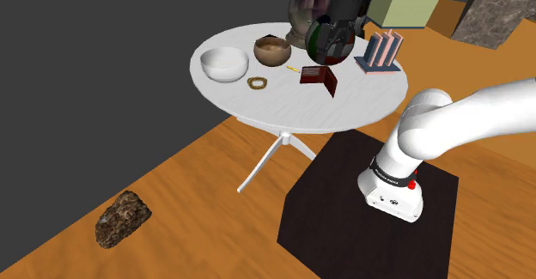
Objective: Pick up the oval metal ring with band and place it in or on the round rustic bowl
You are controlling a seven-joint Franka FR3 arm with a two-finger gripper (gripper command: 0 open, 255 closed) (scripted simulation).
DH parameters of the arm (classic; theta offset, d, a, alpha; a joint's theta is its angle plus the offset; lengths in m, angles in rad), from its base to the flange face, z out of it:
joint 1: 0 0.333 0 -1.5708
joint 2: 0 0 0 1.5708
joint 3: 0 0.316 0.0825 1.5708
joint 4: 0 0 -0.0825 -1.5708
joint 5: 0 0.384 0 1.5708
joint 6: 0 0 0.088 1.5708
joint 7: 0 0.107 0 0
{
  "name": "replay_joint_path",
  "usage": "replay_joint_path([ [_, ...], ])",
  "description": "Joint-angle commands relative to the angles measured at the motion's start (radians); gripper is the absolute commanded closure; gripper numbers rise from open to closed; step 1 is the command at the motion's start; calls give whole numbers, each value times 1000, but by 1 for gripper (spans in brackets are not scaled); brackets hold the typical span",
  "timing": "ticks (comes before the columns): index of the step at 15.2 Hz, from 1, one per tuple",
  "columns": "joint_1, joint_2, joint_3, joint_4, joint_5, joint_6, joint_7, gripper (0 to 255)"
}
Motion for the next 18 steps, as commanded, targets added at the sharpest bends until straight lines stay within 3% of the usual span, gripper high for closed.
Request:
replay_joint_path([
  [1, 0, 0, 0, 0, 0, 0, 0, 0],
  [10, 16, 387, 22, 164, -27, 170, -36, 0],
  [18, 25, 731, 42, 397, -66, 234, -48, 0],
])
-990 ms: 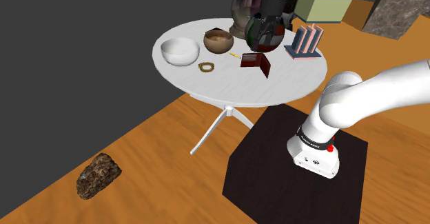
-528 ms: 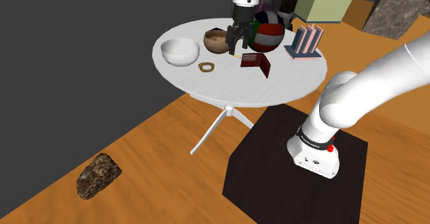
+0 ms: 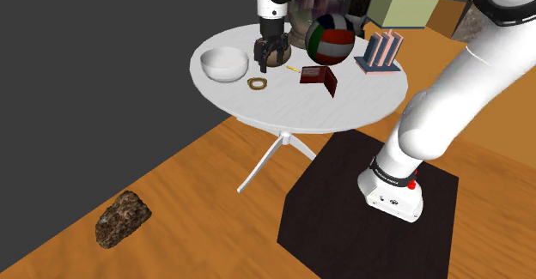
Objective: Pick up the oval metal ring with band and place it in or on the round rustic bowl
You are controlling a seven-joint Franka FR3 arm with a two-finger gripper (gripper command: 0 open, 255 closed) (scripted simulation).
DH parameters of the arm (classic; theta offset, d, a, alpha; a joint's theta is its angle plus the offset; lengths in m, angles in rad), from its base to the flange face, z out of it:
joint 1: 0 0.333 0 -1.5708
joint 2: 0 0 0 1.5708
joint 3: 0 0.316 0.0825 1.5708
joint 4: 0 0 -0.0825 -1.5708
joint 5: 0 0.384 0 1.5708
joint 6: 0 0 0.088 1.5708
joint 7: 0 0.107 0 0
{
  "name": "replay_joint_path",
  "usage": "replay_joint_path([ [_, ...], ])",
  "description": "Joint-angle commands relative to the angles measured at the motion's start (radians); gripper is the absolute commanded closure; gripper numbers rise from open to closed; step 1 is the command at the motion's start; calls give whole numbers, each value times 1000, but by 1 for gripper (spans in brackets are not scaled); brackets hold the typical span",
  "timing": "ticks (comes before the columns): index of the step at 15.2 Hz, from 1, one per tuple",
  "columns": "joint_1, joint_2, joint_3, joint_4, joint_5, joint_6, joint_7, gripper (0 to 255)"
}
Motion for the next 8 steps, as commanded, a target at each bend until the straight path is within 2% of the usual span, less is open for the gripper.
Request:
replay_joint_path([
  [1, 3, 97, 5, 80, -12, 6, 0, 0],
  [7, 15, 359, 15, 322, -50, -9, -1, 0],
  [8, 16, 369, 15, 332, -52, -11, -2, 0],
])
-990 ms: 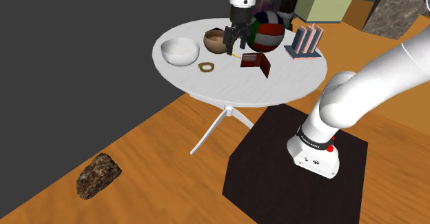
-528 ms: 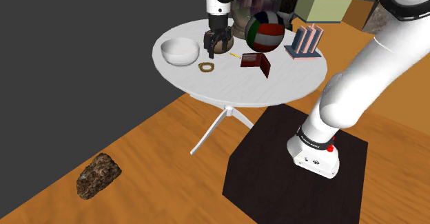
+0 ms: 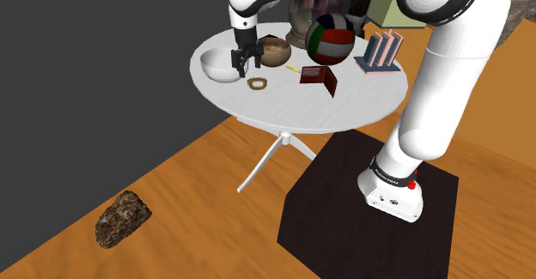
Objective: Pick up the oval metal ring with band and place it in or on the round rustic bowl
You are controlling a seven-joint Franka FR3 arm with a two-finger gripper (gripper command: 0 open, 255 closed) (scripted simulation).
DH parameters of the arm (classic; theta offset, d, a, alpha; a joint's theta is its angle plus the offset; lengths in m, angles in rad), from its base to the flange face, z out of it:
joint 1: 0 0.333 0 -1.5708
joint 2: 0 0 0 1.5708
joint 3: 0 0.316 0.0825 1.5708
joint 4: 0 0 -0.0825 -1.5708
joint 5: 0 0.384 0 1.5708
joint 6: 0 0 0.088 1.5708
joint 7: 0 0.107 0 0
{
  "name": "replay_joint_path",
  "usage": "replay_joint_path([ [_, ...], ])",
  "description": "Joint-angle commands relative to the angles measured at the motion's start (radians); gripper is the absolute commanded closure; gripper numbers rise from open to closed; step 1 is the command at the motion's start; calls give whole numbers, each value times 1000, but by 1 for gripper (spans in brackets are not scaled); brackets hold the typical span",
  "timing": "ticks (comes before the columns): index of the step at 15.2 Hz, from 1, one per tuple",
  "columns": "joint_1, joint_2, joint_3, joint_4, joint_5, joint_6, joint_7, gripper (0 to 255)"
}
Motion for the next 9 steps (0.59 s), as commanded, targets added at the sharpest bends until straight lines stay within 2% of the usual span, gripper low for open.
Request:
replay_joint_path([
  [1, 3, 34, 1, 22, -4, 9, 2, 0],
  [7, 3, 43, 1, -55, -5, 95, 2, 0],
  [9, 3, 43, 1, -56, -5, 95, 2, 0],
])
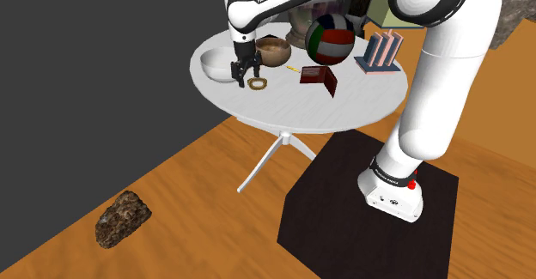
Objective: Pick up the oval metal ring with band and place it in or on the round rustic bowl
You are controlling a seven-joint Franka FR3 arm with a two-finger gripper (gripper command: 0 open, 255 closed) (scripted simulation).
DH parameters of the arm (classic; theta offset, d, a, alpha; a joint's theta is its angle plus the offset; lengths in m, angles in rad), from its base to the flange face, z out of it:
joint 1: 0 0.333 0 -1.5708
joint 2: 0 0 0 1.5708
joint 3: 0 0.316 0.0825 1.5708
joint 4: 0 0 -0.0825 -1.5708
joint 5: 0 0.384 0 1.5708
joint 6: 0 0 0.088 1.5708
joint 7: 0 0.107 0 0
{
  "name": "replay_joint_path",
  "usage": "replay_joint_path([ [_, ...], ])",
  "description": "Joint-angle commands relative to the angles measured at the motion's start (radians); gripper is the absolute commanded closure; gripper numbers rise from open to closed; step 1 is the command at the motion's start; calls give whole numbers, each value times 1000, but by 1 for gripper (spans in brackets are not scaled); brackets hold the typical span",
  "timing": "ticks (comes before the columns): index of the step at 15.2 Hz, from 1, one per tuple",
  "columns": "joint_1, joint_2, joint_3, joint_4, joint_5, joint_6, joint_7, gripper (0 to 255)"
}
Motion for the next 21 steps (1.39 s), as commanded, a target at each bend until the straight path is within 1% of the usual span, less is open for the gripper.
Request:
replay_joint_path([
  [1, 0, 1, 0, -3, 0, 4, 0, 0],
  [6, 0, 1, 0, -3, 0, 4, 0, 0],
  [7, 0, 1, 0, -3, 0, 4, 0, 255],
  [16, 0, 1, 0, -3, 0, 4, 0, 255],
  [21, 0, -18, 0, 40, 1, -58, 0, 255],
])
